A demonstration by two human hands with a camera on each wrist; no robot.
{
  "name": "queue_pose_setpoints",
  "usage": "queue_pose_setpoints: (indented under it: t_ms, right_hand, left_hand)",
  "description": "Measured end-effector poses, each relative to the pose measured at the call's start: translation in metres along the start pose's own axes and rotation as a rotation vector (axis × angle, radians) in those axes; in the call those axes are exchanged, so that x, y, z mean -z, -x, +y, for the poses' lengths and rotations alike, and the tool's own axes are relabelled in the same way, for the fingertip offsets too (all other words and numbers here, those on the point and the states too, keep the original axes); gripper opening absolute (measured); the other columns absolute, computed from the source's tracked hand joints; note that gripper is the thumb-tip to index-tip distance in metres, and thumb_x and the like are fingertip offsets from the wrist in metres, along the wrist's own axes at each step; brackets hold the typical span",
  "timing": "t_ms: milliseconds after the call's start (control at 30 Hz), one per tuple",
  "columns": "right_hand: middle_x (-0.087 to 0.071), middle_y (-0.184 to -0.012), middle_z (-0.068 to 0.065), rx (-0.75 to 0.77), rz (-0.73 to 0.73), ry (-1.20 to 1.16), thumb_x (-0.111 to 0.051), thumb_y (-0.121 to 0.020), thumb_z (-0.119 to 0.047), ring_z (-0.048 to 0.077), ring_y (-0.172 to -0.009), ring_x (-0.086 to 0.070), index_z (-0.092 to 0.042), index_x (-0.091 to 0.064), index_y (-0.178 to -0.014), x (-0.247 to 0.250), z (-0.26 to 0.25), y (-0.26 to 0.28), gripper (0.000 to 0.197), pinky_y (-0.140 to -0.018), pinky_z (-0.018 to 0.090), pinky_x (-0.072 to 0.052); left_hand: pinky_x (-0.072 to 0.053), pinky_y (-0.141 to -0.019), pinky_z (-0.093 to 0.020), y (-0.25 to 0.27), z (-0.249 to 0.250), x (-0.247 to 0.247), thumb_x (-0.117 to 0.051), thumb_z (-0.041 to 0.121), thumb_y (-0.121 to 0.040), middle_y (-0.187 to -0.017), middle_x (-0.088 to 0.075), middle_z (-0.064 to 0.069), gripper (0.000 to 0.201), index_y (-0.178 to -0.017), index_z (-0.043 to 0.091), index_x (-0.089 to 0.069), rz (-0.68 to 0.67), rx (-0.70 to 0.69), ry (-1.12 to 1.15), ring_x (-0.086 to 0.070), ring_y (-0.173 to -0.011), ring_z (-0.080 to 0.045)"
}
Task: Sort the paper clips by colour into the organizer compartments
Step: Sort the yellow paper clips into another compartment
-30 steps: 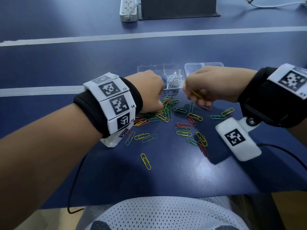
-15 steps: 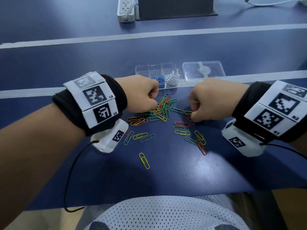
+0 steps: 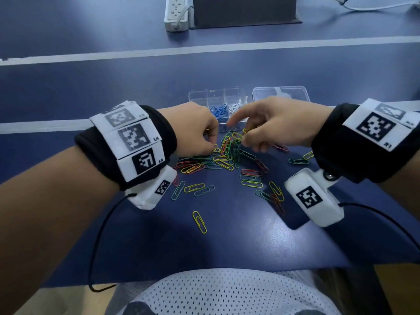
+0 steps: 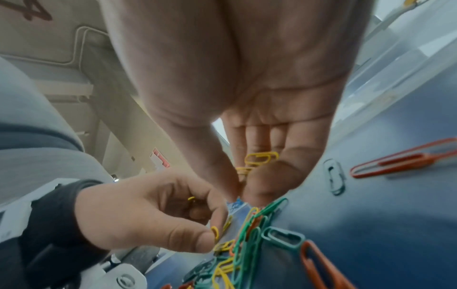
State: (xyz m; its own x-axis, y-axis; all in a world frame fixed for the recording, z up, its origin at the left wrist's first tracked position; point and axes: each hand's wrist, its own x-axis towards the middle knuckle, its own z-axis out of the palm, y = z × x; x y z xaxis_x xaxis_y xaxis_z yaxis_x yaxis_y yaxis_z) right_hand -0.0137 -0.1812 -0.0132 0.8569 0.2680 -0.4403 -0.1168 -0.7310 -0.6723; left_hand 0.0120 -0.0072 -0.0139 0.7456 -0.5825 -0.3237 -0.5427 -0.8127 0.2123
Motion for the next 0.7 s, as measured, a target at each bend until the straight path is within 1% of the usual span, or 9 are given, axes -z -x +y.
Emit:
queue_pose_setpoints:
  t_ms: [67, 100, 200, 300, 367, 433, 500, 600, 700]
  right_hand:
    - [-0.063, -0.067, 0.005, -0.021, 0.015, -0.048, -0.055, -0.083, -0.004, 0.019, -0.056, -0.059, -0.02, -0.067, -0.095, -0.001, -0.002, -0.005, 0.024, -0.063, 0.03, -0.053]
    - [-0.063, -0.068, 0.006, -0.029, 0.029, -0.077, -0.053, -0.084, -0.004, 0.02, -0.058, -0.059, -0.017, -0.067, -0.087, -0.002, -0.003, -0.007, 0.02, -0.066, 0.033, -0.053]
    - [-0.059, -0.074, 0.012, -0.048, 0.056, -0.166, -0.05, -0.086, -0.008, 0.023, -0.06, -0.053, -0.008, -0.06, -0.081, -0.007, -0.013, -0.012, 0.011, -0.055, 0.028, -0.048]
    - [-0.053, -0.066, 0.007, -0.037, 0.046, -0.202, -0.055, -0.086, -0.015, 0.017, -0.052, -0.045, -0.014, -0.052, -0.073, -0.01, -0.021, -0.018, 0.013, -0.048, 0.026, -0.038]
    - [-0.051, -0.062, 0.0, 0.019, 0.069, 0.02, -0.064, -0.082, -0.024, 0.013, -0.051, -0.043, -0.02, -0.055, -0.074, -0.01, -0.024, -0.019, 0.013, -0.049, 0.021, -0.037]
    - [-0.049, -0.06, -0.007, 0.074, 0.103, 0.324, -0.067, -0.079, -0.028, 0.006, -0.052, -0.043, -0.027, -0.062, -0.082, -0.009, -0.028, -0.02, 0.006, -0.049, 0.015, -0.034]
    - [-0.044, -0.061, -0.012, 0.083, 0.121, 0.518, -0.067, -0.079, -0.025, 0.011, -0.061, -0.046, -0.032, -0.068, -0.091, -0.01, -0.029, -0.021, 0.014, -0.055, 0.022, -0.035]
    - [-0.047, -0.063, -0.015, 0.086, 0.124, 0.631, -0.067, -0.079, -0.021, 0.018, -0.073, -0.049, -0.03, -0.072, -0.095, -0.013, -0.029, -0.023, 0.019, -0.066, 0.022, -0.035]
    - [-0.053, -0.061, -0.012, 0.09, 0.116, 0.653, -0.067, -0.078, -0.02, 0.017, -0.068, -0.052, -0.028, -0.074, -0.086, -0.013, -0.028, -0.024, 0.013, -0.063, 0.021, -0.037]
  left_hand:
    - [-0.036, -0.065, -0.024, 0.002, -0.001, 0.002, -0.056, 0.026, -0.079, -0.063, -0.05, 0.009, 0.009, -0.071, 0.024, -0.052, 0.005, 0.019, 0.061, -0.044, -0.059, -0.002]
    - [-0.036, -0.061, -0.026, 0.003, -0.002, 0.003, -0.056, 0.026, -0.079, -0.065, -0.051, 0.008, 0.01, -0.07, 0.023, -0.051, 0.007, 0.033, 0.094, -0.044, -0.06, -0.003]
    - [-0.038, -0.059, -0.025, 0.004, -0.005, 0.004, -0.053, 0.022, -0.081, -0.067, -0.053, 0.007, 0.007, -0.076, 0.022, -0.047, 0.004, 0.067, 0.192, -0.044, -0.059, -0.006]
    - [-0.039, -0.061, -0.028, 0.006, -0.012, 0.004, -0.048, 0.015, -0.084, -0.067, -0.059, 0.006, 0.008, -0.089, 0.021, -0.049, 0.01, 0.11, 0.308, -0.048, -0.058, -0.008]
    - [-0.038, -0.061, -0.028, 0.009, -0.017, 0.004, -0.044, 0.013, -0.086, -0.064, -0.056, 0.008, 0.013, -0.093, 0.022, -0.051, 0.029, 0.148, 0.355, -0.048, -0.058, -0.007]
    - [-0.035, -0.063, -0.027, 0.011, -0.023, 0.004, -0.042, 0.015, -0.088, -0.064, -0.05, 0.011, 0.016, -0.093, 0.023, -0.054, 0.043, 0.176, 0.337, -0.046, -0.059, -0.005]
    - [-0.034, -0.07, -0.024, 0.014, -0.027, 0.003, -0.042, 0.021, -0.089, -0.065, -0.046, 0.012, 0.015, -0.092, 0.022, -0.057, 0.054, 0.207, 0.276, -0.046, -0.064, -0.013]
    - [-0.04, -0.077, -0.026, 0.014, -0.031, -0.002, -0.049, 0.031, -0.087, -0.072, -0.05, 0.006, 0.02, -0.093, 0.018, -0.062, 0.092, 0.219, 0.162, -0.047, -0.08, -0.019]
    - [-0.039, -0.072, -0.026, 0.011, -0.029, -0.007, -0.056, 0.038, -0.085, -0.072, -0.051, 0.004, 0.026, -0.091, 0.015, -0.066, 0.11, 0.198, 0.081, -0.05, -0.082, -0.021]
